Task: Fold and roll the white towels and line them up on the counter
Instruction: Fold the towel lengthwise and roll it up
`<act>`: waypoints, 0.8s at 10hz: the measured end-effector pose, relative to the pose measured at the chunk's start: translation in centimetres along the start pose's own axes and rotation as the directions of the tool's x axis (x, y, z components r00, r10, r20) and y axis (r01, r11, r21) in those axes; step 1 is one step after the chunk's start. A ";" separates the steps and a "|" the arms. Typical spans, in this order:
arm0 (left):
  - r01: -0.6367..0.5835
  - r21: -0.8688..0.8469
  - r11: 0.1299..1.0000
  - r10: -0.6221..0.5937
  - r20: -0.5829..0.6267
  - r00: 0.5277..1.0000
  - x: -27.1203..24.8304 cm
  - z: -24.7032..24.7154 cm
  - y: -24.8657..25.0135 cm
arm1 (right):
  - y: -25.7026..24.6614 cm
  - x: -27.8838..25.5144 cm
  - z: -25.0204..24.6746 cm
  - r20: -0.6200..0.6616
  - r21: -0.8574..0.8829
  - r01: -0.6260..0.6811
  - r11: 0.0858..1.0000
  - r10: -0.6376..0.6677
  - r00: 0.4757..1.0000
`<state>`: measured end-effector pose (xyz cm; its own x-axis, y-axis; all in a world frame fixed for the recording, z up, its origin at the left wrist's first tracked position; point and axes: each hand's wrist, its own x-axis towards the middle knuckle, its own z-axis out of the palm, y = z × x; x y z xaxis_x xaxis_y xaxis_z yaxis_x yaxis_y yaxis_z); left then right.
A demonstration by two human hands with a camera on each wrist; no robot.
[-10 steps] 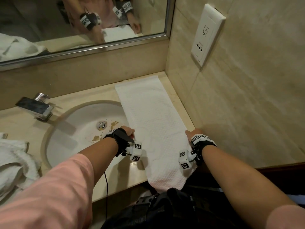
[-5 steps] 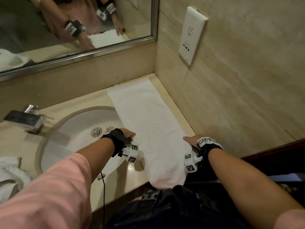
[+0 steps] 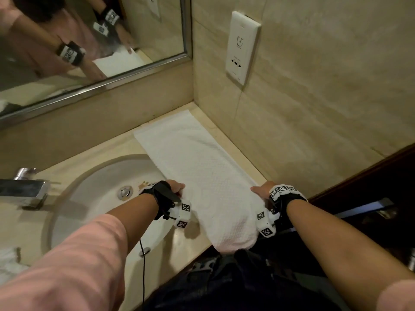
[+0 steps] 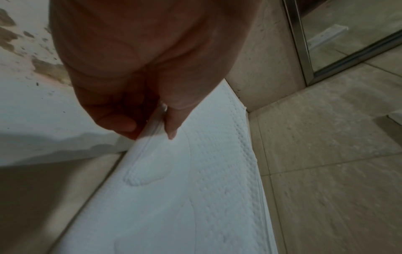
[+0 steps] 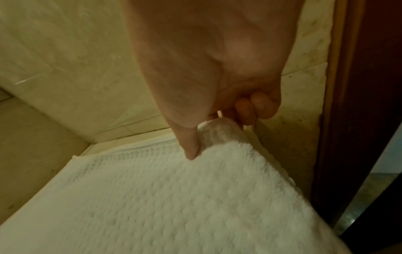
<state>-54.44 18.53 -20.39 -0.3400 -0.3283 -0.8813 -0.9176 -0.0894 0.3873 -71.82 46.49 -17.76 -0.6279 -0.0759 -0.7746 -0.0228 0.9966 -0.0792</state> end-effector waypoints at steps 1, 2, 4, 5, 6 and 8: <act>-0.019 0.031 0.999 0.020 -0.008 1.000 -1.1 0.1 0.4 | 0.2 -0.3 -0.1 0.012 0.020 0.022 1.000 -0.022 1.000; -0.033 0.073 0.997 0.034 -0.015 0.999 -1.7 0.1 0.6 | 0.9 0.0 -0.2 0.014 0.134 0.025 0.991 -0.027 1.000; -0.032 0.087 0.996 0.034 -0.021 0.999 -1.8 0.1 0.5 | 1.4 0.6 -0.2 -0.029 0.228 0.082 0.970 -0.077 0.997; -0.015 0.055 0.998 0.016 -0.033 0.999 -2.0 0.4 0.5 | 1.3 0.7 -0.3 -0.047 0.169 0.069 0.983 -0.062 0.997; -0.016 0.008 1.000 0.017 -0.049 0.999 -2.5 0.8 0.4 | 1.2 0.8 -0.1 -0.088 0.055 0.037 0.998 -0.032 0.996; -0.090 -0.057 0.994 0.078 -0.183 0.980 -4.0 1.7 -0.4 | 1.2 0.1 0.2 -0.069 0.122 -0.041 0.992 0.050 0.996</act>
<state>-53.02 21.48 -17.49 -0.3668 -0.5011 -0.7838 -0.8702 -0.1130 0.4795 -71.74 47.70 -18.10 -0.6801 -0.0238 -0.7327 0.0982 0.9875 -0.1232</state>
